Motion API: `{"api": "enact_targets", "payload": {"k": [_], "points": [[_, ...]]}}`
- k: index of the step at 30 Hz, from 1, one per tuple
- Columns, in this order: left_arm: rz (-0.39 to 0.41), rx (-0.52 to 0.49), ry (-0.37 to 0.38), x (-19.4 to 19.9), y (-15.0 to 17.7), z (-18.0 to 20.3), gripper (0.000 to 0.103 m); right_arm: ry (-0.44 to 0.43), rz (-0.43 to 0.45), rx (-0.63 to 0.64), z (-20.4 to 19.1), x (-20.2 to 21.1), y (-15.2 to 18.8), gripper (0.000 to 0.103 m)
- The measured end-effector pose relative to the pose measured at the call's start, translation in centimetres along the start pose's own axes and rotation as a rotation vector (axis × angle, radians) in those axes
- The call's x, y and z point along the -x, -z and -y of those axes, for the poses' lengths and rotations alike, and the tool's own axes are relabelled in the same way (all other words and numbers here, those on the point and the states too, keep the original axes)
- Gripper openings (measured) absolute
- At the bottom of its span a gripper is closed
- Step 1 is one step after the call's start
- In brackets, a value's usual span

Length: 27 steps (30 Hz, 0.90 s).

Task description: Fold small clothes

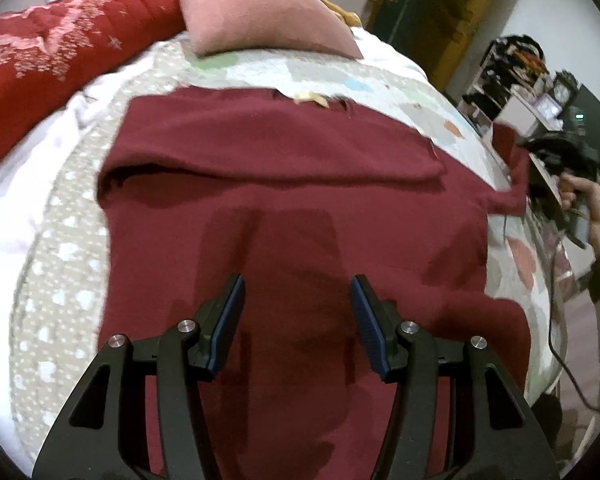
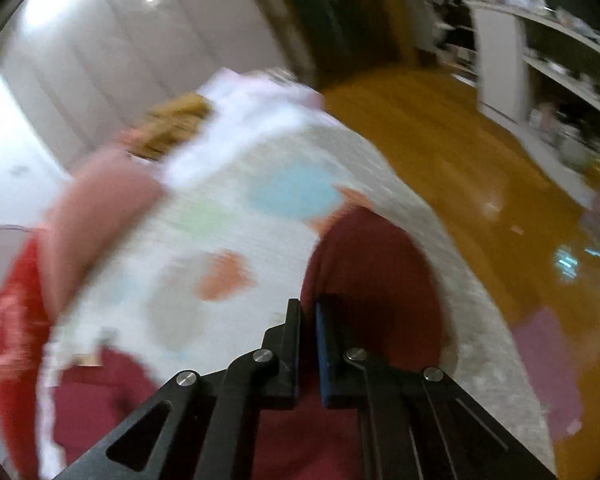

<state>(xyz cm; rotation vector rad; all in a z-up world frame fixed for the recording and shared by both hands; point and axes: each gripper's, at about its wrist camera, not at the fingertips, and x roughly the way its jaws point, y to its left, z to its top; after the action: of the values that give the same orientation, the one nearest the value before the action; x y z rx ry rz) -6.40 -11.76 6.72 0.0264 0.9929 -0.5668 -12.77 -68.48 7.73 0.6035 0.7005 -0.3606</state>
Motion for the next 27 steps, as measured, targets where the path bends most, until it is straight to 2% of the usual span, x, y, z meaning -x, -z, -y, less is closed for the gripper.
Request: {"api": "enact_targets", "payload": {"k": [4,8,10,13,16,17,18,20,24,27], "points": [[0.043,0.059,-0.018,1.4,-0.9,-2.0,0.054,-0.195,0.039,0.134,-7.0,3.1,-0.2,0.006],[0.078,0.102,-0.035,2.5,-1.4,-3.9,0.054,-0.38,0.04,0.31,-16.5,4.0,1.6,0.006],[0.089,0.115,-0.046,2.8,-1.5,-4.7,0.054,-0.494,0.027,0.398,-21.8,3.5,3.8,0.006],[0.095,0.132,-0.066,2.7,-1.7,-6.0,0.054,-0.594,-0.041,0.507,-27.7,1.1,8.2,0.006],[0.085,0.15,-0.077,2.1,-1.9,-6.8,0.054,-0.612,-0.147,0.592,-31.4,-2.8,13.5,0.006],[0.08,0.152,-0.074,1.9,-2.0,-7.0,0.054,-0.597,-0.221,0.619,-32.3,-4.7,15.5,0.008],[0.075,0.152,-0.071,1.9,-2.1,-7.2,0.054,-0.558,-0.318,0.643,-33.0,-6.9,17.5,0.013],[0.081,0.141,-0.06,1.9,-2.6,-7.3,0.054,-0.502,-0.416,0.653,-32.7,-8.9,19.9,0.025],[0.114,0.134,-0.042,1.6,-4.6,-7.8,0.056,-0.524,-0.375,0.6,-30.3,-6.7,19.5,0.037],[0.126,0.151,-0.035,0.3,-7.2,-8.4,0.056,-0.52,-0.329,0.548,-27.5,-4.3,17.6,0.041]]}}
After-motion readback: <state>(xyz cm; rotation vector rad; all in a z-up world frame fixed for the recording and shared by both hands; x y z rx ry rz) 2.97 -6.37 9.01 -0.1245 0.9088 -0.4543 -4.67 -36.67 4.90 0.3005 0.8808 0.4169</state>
